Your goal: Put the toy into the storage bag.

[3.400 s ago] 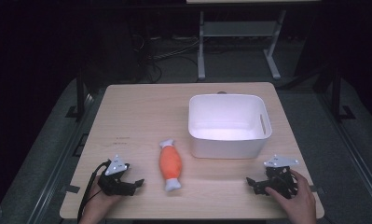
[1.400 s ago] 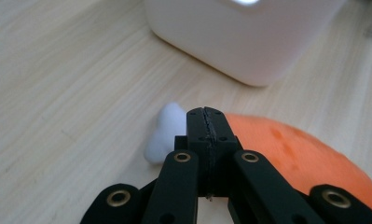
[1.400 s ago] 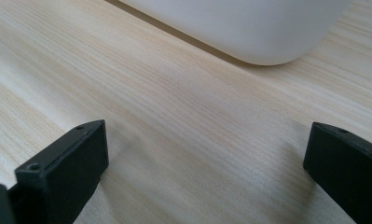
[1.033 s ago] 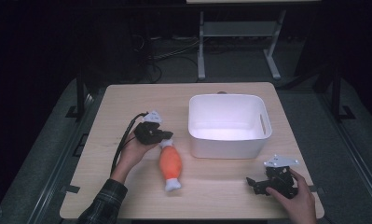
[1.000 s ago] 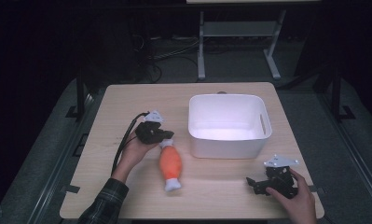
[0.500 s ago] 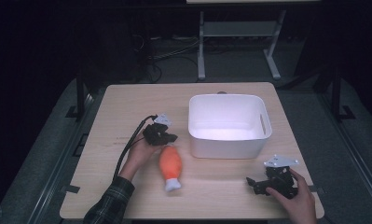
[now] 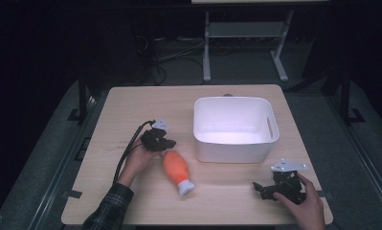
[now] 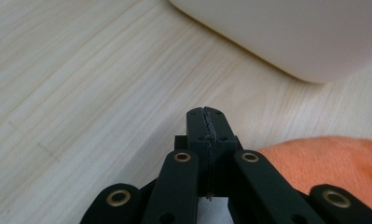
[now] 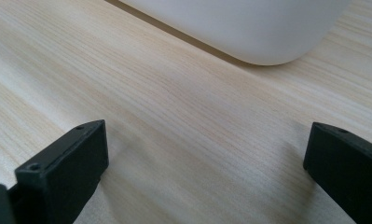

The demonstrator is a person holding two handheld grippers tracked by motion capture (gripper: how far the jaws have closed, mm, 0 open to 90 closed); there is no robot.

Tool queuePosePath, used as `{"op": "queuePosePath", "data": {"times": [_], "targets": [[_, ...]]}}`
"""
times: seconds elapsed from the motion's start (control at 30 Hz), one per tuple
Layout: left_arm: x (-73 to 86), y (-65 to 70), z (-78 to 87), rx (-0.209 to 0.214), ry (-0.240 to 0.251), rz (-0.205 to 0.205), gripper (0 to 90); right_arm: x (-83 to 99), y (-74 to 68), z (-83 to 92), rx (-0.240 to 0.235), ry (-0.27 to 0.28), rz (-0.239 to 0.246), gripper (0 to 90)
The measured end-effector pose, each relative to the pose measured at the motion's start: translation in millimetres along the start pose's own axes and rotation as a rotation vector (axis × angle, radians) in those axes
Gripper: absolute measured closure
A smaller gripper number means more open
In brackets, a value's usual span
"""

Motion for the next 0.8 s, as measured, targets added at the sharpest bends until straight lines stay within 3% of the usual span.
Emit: {"op": "queuePosePath", "data": {"times": [0.43,0.8], "targets": [[17.0,-0.5,20.5,-0.016,-0.011,0.008,89.7,0.0,0.0,0.0,0.0,0.0,0.0,0.0],[25.5,9.7,32.3,-0.01,-0.02,0.006,89.7,0.0,0.0,0.0,0.0,0.0,0.0,0.0]]}}
Point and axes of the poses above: each handheld gripper's, and its own axes: z roughly backward along the jaws, x roughly out of its underside, y roughly to its right, the point moved 9 cm from there along -z, roughly forward along the jaws, and after that the axes turned 7 degrees about y, right-handed, at the moved point
